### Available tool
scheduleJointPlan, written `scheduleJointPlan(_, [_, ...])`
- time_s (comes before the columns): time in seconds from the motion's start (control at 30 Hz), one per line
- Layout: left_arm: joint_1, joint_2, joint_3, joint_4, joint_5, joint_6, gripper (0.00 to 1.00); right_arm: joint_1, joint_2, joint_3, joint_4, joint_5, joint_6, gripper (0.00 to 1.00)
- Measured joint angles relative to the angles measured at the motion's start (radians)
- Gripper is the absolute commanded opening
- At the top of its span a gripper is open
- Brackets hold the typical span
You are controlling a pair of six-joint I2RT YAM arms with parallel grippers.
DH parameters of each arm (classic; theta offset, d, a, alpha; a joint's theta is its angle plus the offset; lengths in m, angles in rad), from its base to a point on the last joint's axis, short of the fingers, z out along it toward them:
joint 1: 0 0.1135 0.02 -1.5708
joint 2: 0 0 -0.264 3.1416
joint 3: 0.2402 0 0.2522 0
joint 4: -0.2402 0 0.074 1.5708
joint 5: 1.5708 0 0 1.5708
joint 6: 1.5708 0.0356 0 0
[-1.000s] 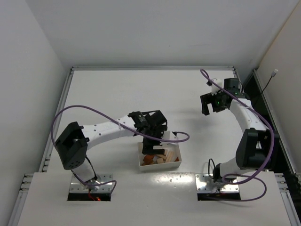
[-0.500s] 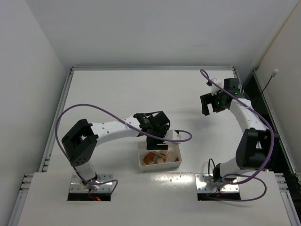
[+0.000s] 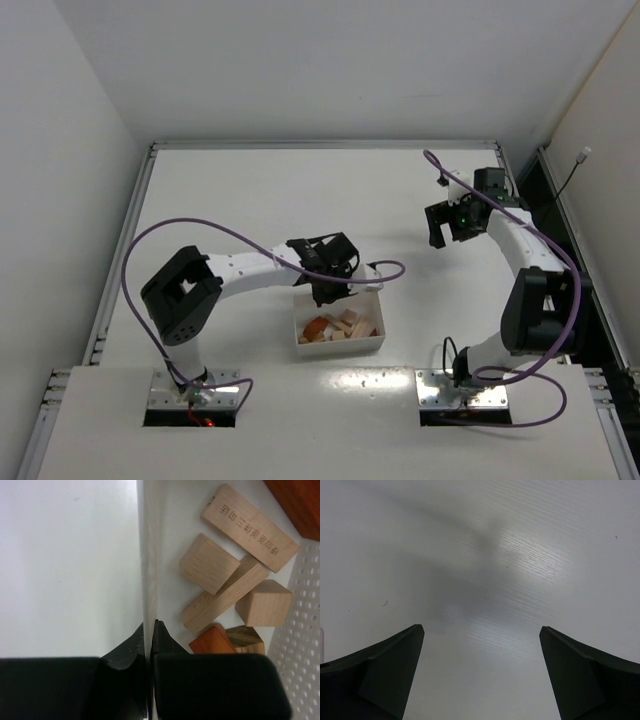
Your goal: Build the wood block tower
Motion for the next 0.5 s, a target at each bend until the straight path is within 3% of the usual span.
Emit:
scheduleJointPlan(0.13, [0.028,-0.018,-0.032,0.064,-0.071,-0.093,0.0,0.0,0.0,0.0,-0.003,0.005,0.0,1.0])
scheduleJointPlan(0.37, [0.07,-0.071,-0.061,0.126,-0.348,-0.32,0.0,-0.016,0.0,0.005,-0.023,0.014,-0.001,1.0])
scheduleJointPlan(0.5, [0.087,-0.093,-0.062,0.189,-0.512,-0.332,0.0,-0.025,0.0,0.033,-0.035,0.026,-0.002,1.0])
